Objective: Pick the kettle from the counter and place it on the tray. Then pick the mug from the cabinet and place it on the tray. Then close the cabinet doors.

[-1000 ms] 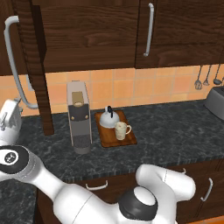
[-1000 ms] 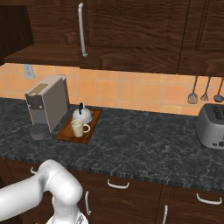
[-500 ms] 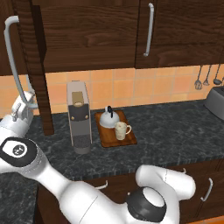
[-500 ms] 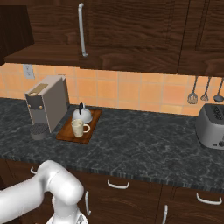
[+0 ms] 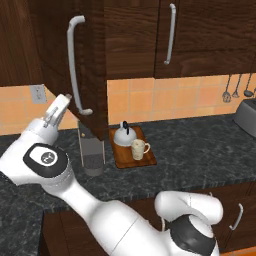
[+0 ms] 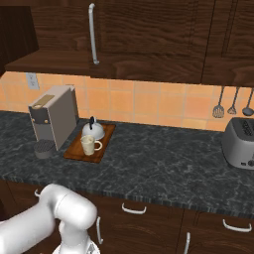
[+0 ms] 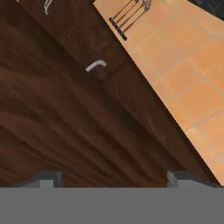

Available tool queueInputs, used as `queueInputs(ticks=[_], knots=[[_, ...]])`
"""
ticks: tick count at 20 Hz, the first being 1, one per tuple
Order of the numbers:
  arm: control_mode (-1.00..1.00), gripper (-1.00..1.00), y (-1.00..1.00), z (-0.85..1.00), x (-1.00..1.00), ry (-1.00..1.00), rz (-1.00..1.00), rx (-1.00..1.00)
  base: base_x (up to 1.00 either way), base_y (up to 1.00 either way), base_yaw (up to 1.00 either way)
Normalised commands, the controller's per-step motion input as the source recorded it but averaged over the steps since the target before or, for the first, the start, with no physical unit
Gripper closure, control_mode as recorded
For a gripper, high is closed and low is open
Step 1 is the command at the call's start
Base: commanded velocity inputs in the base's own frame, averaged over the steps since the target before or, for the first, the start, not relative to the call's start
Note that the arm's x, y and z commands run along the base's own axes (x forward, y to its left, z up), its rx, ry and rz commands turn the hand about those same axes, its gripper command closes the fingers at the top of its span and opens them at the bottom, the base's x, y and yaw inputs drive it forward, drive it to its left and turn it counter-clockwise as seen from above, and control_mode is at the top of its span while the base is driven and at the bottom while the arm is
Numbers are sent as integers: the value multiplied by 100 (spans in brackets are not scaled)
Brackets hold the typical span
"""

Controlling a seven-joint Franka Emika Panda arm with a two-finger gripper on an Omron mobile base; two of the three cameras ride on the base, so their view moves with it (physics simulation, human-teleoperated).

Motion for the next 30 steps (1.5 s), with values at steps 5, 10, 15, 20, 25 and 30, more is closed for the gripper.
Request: queueInputs(ticks=[5, 10, 15, 20, 25, 30], knots=[[-100, -100, -90, 20, 11, 0, 8, 12, 0, 0, 0], [-100, -100, -84, 8, 27, 0, 11, 14, 0, 0, 0], [-100, -100, -73, 5, 37, 0, 16, 15, 0, 0, 0], [-100, -100, -66, 6, 43, 0, 18, 15, 0, 0, 0], [-100, -100, -59, 4, 50, 0, 23, 14, 0, 0, 0], [-100, -100, -37, 8, 65, 3, 18, 11, 0, 0, 0]])
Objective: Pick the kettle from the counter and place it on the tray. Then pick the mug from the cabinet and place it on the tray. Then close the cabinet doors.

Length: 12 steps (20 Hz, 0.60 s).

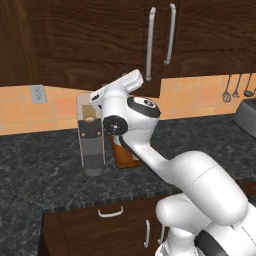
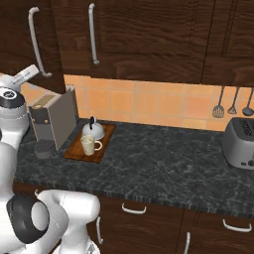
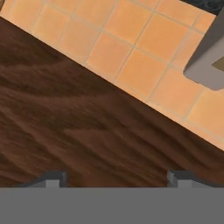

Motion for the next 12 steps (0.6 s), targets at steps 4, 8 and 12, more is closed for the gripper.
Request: queueInputs(ticks=[4, 8, 12], knots=[[-100, -100, -27, 7, 77, 13, 10, 8, 0, 0, 0], [-100, -100, -26, 3, 79, 14, 10, 8, 0, 0, 0], [-100, -100, -23, 0, 80, 12, 13, 8, 0, 0, 0]])
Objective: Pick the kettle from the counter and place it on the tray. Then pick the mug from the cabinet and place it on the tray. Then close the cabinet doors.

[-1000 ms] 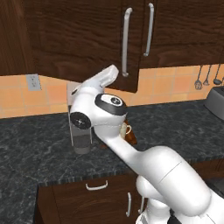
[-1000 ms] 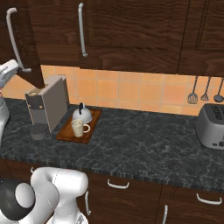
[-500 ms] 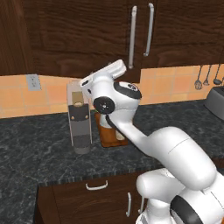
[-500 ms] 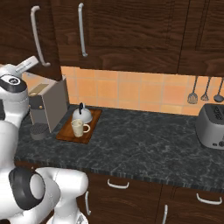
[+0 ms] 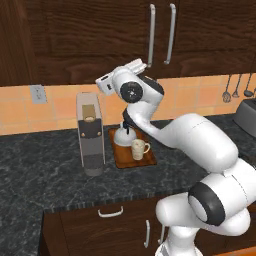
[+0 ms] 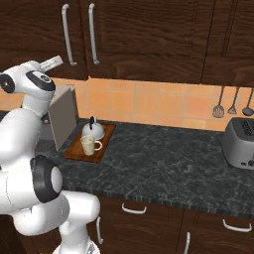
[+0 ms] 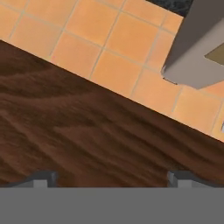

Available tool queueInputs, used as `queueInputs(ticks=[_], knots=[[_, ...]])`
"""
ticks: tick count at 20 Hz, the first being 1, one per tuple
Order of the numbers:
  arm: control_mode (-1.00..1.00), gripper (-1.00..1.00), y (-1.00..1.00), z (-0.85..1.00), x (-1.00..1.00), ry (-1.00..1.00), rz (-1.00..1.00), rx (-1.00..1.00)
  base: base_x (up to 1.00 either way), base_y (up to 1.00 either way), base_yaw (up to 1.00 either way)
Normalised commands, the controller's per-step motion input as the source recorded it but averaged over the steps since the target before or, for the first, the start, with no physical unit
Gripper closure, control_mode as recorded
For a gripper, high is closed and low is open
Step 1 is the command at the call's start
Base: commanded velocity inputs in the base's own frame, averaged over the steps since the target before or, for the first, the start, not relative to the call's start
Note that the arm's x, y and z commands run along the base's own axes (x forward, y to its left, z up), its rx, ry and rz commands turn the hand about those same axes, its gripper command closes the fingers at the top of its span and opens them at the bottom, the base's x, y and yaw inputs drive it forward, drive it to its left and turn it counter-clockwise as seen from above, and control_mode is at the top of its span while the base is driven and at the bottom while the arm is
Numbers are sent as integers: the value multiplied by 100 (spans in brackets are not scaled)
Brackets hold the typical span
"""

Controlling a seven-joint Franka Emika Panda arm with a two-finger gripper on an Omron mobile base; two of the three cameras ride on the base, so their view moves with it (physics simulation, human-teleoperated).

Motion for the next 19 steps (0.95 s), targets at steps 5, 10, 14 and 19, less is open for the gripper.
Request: queueInputs(ticks=[5, 10, 14, 19], knots=[[-100, -100, -20, 0, 84, 13, 16, 9, 0, 0, 0], [-100, -100, -13, -1, 90, 16, 17, 8, 0, 0, 0], [-100, -100, -10, -10, 85, 17, 15, 6, 0, 0, 0], [-100, -100, -6, -16, 66, 16, 14, 2, 0, 0, 0]])
